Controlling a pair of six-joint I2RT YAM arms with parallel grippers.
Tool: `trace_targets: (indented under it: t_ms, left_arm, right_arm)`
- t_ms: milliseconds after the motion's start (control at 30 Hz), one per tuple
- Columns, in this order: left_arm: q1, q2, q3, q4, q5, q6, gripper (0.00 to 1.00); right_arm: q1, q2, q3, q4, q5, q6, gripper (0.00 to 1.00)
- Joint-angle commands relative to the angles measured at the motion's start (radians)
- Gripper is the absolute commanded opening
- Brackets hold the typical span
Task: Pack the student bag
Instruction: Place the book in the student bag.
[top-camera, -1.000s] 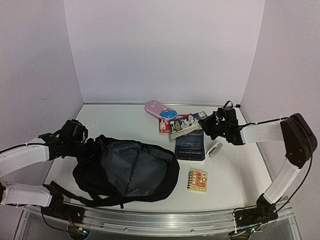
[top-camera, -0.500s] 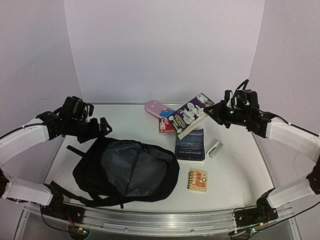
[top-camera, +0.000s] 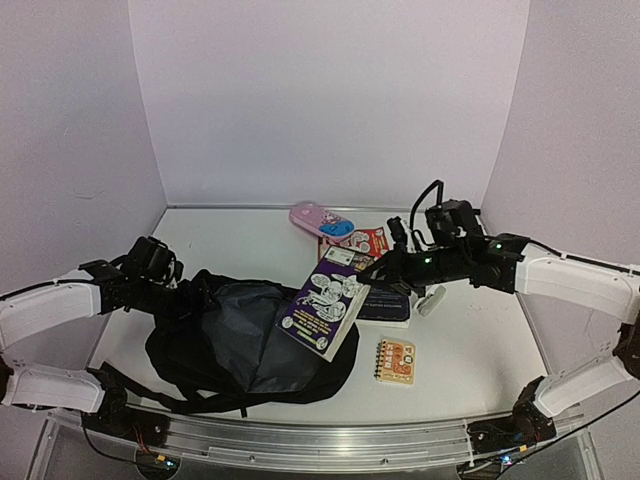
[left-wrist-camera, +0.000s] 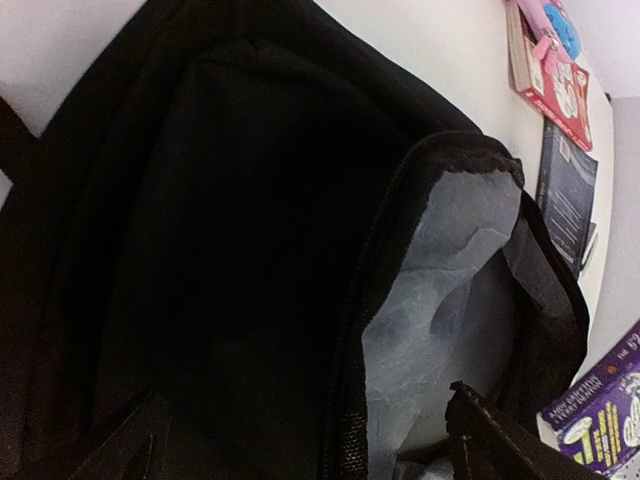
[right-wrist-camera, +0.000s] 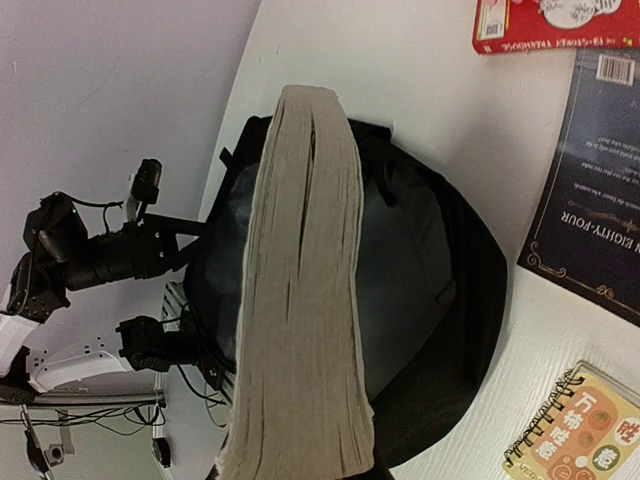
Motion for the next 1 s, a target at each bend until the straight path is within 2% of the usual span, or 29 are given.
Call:
trace_targets:
  t_ms: [0,33,200,233,433,667,967]
  left_arm:
    - [0.002,-0.030,-0.082,0.204,0.169,-0.100,0.79]
    - [0.002,-0.030,-0.094,0.231,0.195,-0.109,0.70]
    - [0.001,-0.053,-0.064,0.264,0.238,-0.085,0.04]
    - [0.001,-0.068,-0.047,0.276,0.254,-0.065,0.01]
    - [0.001,-0.157,0.062,0.381,0.434,0.044,0.00]
    - [0.002,-0.133,0.192,0.326,0.505,0.124,0.00]
    - [0.002,-0.116,0.184,0.381,0.561,0.130,0.00]
  right_arm:
    - [0.013,0.021,0.026,0.057,0.022,0.055,0.00]
    - [0.019,0.029,0.019,0.057,0.027,0.062,0.00]
    - [0.056,0.070,-0.001,0.066,0.060,0.092,0.00]
    - [0.059,0.075,-0.003,0.071,0.068,0.107,0.00]
    - [0.102,0.099,0.007,0.122,0.125,0.197,0.00]
    - [0.138,0.138,-0.021,0.259,0.090,0.299,0.00]
    - [0.188,0.270,0.016,0.451,0.033,0.361,0.00]
